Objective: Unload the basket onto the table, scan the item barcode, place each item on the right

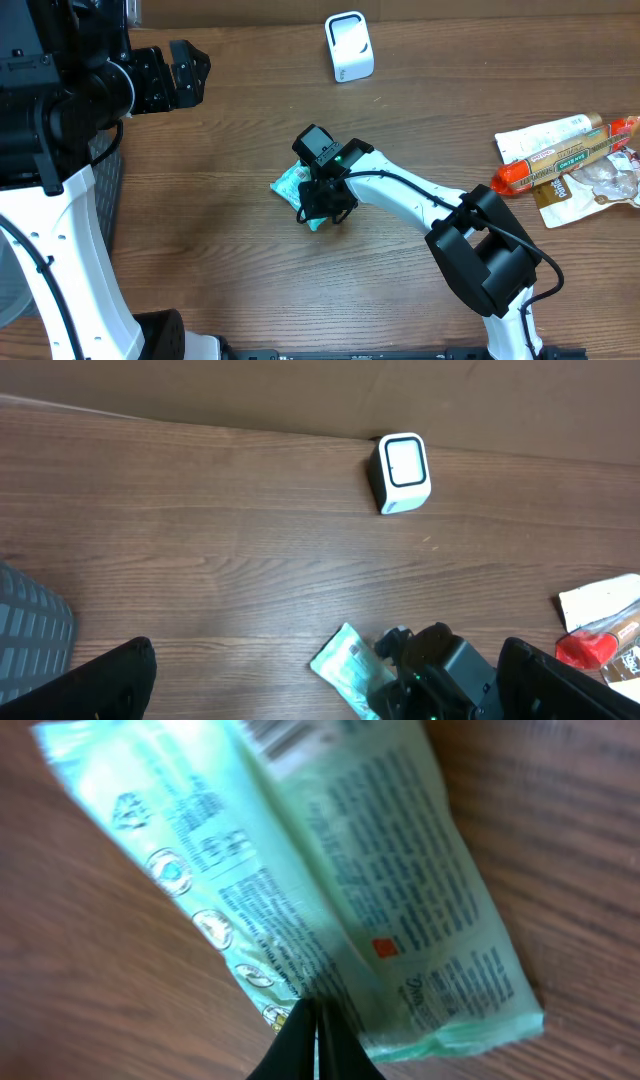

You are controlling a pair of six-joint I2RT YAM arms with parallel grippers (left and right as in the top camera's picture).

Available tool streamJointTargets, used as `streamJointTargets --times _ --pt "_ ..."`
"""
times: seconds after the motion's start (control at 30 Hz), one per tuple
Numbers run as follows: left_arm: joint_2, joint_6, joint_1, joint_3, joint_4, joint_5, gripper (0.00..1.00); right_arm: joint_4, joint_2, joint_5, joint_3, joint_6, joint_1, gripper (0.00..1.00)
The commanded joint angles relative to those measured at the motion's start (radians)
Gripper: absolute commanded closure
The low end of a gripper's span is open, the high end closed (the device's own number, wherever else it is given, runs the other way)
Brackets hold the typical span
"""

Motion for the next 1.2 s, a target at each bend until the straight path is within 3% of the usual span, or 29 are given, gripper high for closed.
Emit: streamJointTargets --times 0.0,0.37,0.67,1.17 --pt "0.005 0.004 0.010 0.014 0.001 -0.002 0.00 -0.047 0.002 0.011 -0.014 -0.127 -0.027 0.92" --pt "0.005 0.003 0.010 0.014 0.001 -0.002 0.00 -0.097 0.001 -0.113 0.025 -0.335 -0.165 0.48" --pt "0.005 0.004 0.010 0.014 0.001 -0.002 0.00 -0.125 0.000 -0.138 0.082 -0.394 -0.196 0.33" --pt "0.005 0.003 0.010 0.014 0.001 -0.002 0.00 0.075 0.003 -0.442 -0.099 -0.401 -0.306 0.29"
